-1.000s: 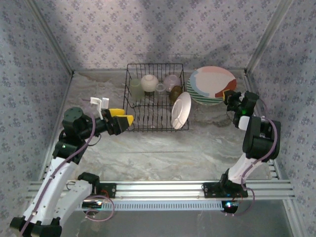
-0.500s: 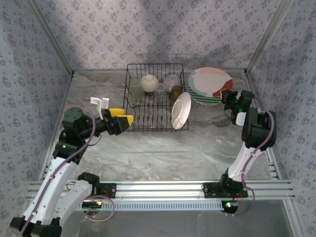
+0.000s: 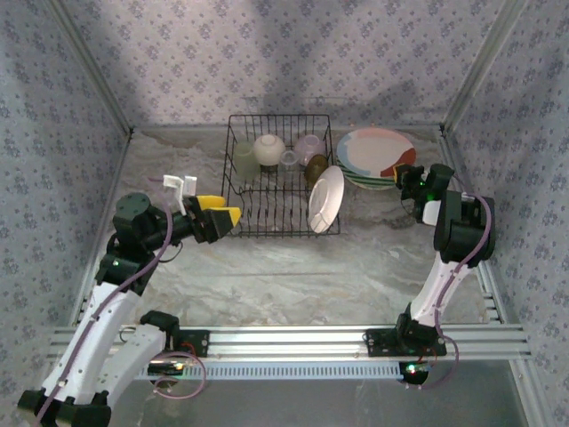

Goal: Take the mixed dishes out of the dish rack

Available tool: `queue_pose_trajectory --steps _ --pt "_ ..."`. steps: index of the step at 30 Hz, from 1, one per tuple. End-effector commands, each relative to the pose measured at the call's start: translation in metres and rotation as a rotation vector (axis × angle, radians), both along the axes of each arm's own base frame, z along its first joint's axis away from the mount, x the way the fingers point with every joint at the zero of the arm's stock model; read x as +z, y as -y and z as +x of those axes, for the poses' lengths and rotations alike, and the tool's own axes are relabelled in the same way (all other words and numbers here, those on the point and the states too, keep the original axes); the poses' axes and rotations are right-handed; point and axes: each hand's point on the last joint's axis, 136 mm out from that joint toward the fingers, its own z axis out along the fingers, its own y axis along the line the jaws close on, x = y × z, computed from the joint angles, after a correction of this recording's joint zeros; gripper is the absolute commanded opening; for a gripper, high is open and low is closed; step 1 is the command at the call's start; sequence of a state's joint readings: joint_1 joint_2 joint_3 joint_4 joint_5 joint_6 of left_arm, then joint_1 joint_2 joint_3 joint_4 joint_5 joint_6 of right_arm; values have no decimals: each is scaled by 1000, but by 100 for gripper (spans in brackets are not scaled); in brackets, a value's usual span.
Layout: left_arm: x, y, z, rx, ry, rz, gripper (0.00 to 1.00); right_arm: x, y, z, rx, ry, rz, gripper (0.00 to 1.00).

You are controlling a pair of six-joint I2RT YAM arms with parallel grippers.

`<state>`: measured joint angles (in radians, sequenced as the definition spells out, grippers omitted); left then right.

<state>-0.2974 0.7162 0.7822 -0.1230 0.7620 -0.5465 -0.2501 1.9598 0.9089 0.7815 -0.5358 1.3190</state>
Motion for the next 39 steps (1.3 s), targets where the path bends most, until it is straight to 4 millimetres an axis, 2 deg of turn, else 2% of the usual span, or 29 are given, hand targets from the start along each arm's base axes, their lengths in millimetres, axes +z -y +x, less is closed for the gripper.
queue_pose_trajectory --steps 1,13,15,23,26,31,39 --pt "6 0 0 -4 36 -5 99 6 2 10 7 26 -44 0" --pt "6 1 -2 -13 36 -9 99 -7 1 11 7 -24 -61 1" --pt "5 1 -1 -13 33 -9 99 -8 2 11 7 -31 -63 7" --pt "4 2 -1 -15 28 -10 99 -13 -1 12 25 -62 -75 21" --pt "3 1 0 -10 23 -8 99 -14 0 10 22 -88 -106 34" --pt "3 2 0 -11 21 -8 99 -7 -2 10 34 -97 -132 49" --pt "2 2 1 -12 12 -8 99 1 -8 9 73 -168 -204 68"
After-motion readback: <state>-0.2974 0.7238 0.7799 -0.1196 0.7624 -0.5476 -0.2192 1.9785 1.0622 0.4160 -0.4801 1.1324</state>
